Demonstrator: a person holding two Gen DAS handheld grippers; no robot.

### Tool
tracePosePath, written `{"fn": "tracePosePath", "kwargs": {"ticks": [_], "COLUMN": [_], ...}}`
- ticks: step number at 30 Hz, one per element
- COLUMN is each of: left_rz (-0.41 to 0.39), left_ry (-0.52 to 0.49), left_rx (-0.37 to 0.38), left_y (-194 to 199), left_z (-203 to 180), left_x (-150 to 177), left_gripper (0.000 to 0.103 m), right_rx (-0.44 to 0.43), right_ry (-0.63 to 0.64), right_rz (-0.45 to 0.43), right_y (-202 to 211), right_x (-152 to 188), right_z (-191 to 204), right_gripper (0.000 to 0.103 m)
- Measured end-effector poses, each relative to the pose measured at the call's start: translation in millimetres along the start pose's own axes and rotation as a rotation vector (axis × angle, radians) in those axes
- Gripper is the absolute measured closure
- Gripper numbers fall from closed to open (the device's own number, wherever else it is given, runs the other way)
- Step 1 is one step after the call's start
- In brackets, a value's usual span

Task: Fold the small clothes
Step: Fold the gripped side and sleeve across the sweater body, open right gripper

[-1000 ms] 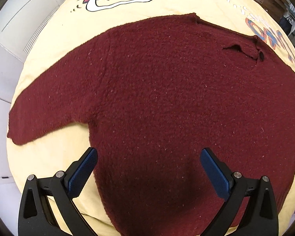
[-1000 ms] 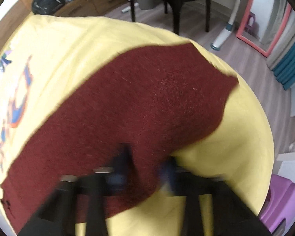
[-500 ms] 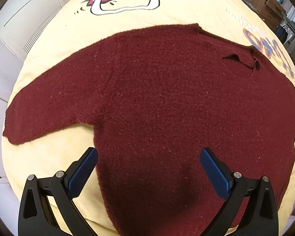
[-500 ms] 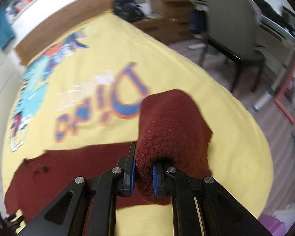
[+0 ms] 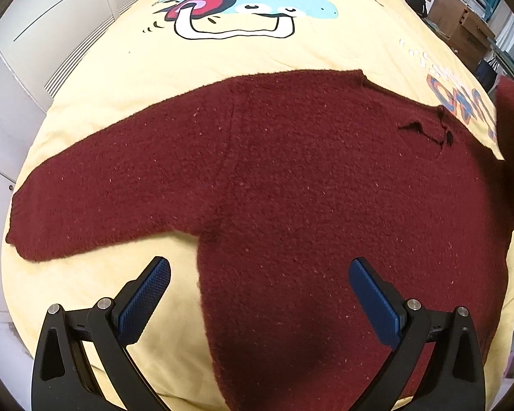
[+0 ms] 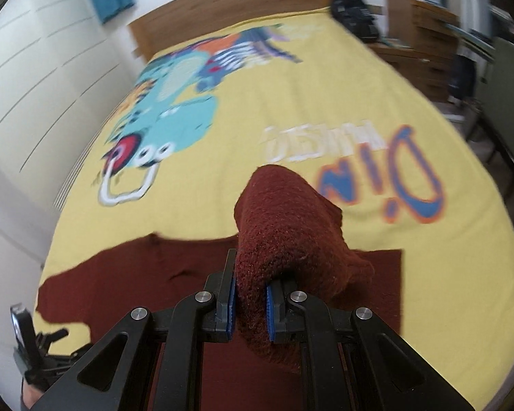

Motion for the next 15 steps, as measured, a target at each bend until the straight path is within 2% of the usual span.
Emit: {"fn": "tracePosePath", "kwargs": {"ticks": [6, 10, 15], "left_rz": [0.002, 0.009, 0.02], "left_ry": [-0.029, -0.034, -0.03], "left_rx": [-0.01, -0.009, -0.005], "left_y": [-0.4, -5.8, -8.8], "left_z": [3.5, 4.1, 7.2], "left_x": [-0.6, 0.3, 4.0], "left_gripper": [0.001, 0.001, 0.001], "right_rx": [-0.024, -0.028, 0.001], "right_ry": [0.045, 0.06, 0.066], "right_rz": [0.146, 0.24, 0.31], "right_y": [-60.5, -94.2, -120.7], "right_x": [43.3, 79.4, 108.1], "right_z": [43.4, 51.2, 50.3], "right_gripper": [0.09, 0.09, 0.089]}}
Point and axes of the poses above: each gripper's, at about its wrist camera, not at the fingertips, and y roughly against the way its jaws point, z to its left, x to its underside, the point moved 1 cm from there along -y, roughly the way its jaws point
